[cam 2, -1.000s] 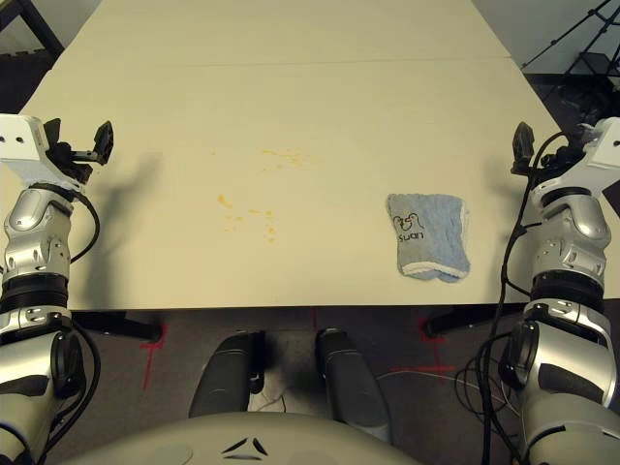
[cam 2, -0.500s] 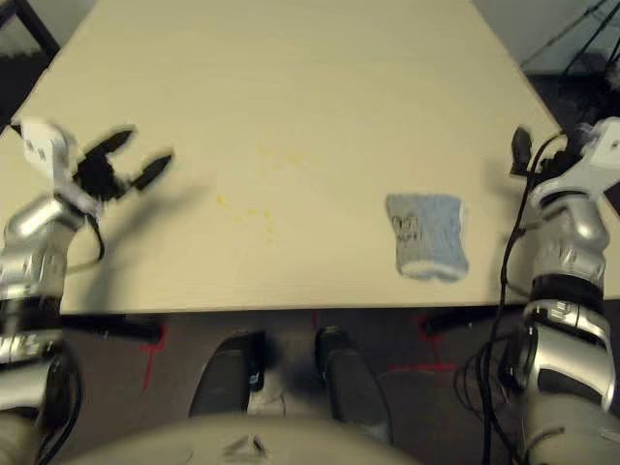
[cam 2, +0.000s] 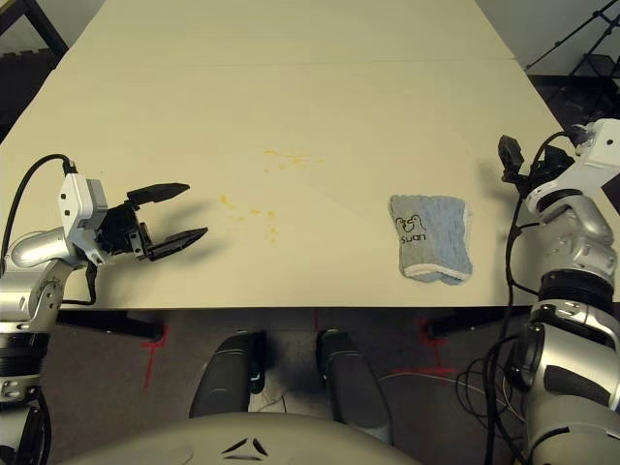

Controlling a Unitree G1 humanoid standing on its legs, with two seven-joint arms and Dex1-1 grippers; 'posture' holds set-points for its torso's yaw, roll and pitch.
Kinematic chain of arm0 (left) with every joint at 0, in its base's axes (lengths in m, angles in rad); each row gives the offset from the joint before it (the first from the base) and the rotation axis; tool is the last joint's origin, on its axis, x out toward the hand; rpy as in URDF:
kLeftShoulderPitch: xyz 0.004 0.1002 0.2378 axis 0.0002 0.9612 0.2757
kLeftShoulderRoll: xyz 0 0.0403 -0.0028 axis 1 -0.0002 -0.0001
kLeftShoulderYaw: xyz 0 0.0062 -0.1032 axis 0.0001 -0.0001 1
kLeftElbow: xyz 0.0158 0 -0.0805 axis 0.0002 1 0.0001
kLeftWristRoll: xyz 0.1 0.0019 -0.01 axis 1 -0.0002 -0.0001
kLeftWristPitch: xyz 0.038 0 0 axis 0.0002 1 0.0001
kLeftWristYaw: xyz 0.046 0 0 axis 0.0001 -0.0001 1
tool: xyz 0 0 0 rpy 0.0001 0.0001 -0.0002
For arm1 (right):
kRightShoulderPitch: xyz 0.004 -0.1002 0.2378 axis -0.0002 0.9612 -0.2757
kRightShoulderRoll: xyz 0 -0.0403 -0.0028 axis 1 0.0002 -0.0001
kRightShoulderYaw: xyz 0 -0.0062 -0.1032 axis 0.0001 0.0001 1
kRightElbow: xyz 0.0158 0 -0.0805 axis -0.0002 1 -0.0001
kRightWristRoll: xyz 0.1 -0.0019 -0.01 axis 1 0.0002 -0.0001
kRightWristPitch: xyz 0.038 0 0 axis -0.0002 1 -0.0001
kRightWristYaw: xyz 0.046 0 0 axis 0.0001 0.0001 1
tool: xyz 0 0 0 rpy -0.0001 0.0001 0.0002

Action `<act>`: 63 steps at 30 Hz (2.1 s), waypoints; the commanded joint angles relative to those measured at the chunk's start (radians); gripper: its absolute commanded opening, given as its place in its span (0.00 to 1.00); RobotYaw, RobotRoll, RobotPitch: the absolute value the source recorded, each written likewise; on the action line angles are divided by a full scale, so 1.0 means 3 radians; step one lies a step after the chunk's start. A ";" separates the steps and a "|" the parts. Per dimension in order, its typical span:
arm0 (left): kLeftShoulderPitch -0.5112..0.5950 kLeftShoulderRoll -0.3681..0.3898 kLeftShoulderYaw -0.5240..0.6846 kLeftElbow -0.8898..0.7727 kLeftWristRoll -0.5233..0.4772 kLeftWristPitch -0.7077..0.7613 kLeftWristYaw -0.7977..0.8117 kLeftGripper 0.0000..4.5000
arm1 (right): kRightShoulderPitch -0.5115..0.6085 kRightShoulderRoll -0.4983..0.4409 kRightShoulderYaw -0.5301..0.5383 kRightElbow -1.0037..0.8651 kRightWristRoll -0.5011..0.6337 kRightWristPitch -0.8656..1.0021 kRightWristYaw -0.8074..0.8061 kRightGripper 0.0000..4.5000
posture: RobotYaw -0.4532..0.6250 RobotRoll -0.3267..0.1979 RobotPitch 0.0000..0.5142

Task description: Wipe the water off the table with a rag.

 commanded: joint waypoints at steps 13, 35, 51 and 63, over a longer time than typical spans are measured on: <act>-0.0089 -0.0095 -0.0125 0.0192 0.0104 -0.0256 -0.0021 1.00 | 0.0952 -0.0684 0.0332 -0.1419 0.0606 0.2006 0.1179 1.00 | 0.55 0.62 0.35; -0.0188 -0.0146 -0.0188 0.0245 0.0155 -0.0316 0.0028 1.00 | 0.1021 0.0080 0.0668 -0.1679 0.0497 0.2154 0.0661 1.00 | 0.57 0.62 0.36; -0.0830 0.0014 -0.0651 0.1700 0.0902 -0.3057 -0.0518 1.00 | 0.0990 0.0132 0.0669 -0.1562 0.0440 0.2131 0.0561 0.09 | 0.59 0.62 0.39; -0.0923 0.0031 -0.0803 0.1917 0.0796 -0.3258 -0.0445 1.00 | 0.0827 0.0204 0.0449 -0.1713 0.0714 0.2166 0.0652 0.01 | 0.59 0.62 0.40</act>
